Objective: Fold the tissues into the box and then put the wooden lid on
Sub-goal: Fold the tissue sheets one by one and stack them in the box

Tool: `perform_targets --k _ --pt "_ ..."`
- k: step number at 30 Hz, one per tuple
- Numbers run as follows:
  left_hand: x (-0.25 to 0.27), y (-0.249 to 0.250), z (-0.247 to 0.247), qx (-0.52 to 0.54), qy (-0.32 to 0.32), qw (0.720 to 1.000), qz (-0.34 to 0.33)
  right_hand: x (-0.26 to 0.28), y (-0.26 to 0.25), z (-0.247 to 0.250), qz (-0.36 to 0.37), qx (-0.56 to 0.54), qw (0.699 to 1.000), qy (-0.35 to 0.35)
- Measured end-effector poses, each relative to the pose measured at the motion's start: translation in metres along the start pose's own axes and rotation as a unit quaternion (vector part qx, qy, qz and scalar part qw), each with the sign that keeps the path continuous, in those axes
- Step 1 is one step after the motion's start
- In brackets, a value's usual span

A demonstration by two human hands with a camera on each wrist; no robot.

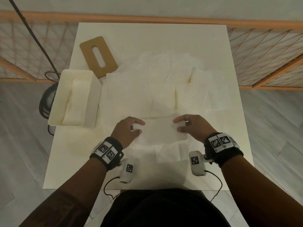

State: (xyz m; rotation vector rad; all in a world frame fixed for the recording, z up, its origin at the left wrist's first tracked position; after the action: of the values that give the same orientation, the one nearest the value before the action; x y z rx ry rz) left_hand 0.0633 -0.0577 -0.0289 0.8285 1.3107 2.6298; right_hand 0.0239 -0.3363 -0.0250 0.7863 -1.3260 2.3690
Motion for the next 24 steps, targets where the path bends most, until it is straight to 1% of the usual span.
perform_targets --k 3,6,11,17,20,22,24 --pt "0.002 -0.002 -0.005 -0.018 0.013 1.000 -0.018 -0.002 0.005 -0.006 0.011 0.033 0.999 0.013" --pt "0.001 -0.001 -0.006 -0.016 0.019 0.999 -0.033 -0.002 0.003 -0.006 0.031 0.046 0.998 0.043" --pt "-0.006 -0.001 -0.009 -0.029 0.027 0.999 -0.031 -0.010 0.005 -0.007 0.033 0.088 0.993 0.076" --pt "-0.011 -0.001 -0.014 -0.075 0.021 0.997 -0.026 -0.019 0.007 -0.010 0.025 0.141 0.986 0.082" --pt "-0.012 -0.001 -0.014 -0.137 0.034 0.990 -0.027 -0.022 0.002 -0.006 0.021 0.173 0.982 0.072" --pt "-0.012 0.008 -0.012 -0.196 0.071 0.976 -0.065 -0.025 -0.007 0.001 0.026 0.168 0.982 0.088" --pt "-0.013 0.023 -0.013 -0.244 0.090 0.959 -0.116 -0.033 -0.019 0.014 0.039 0.160 0.978 0.128"
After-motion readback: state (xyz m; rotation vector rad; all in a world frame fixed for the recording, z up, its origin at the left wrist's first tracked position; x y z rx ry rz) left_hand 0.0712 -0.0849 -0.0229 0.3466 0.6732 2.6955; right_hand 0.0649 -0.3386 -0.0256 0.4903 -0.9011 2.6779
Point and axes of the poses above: each hand's wrist, its own x-axis away from the middle knuckle, its own z-axis out of the back of the hand, y = z × x, the point moved 6 cm from there along -x, towards the middle knuckle, and after that the axes turned 2 degrees about x, right-handed, at the moved point
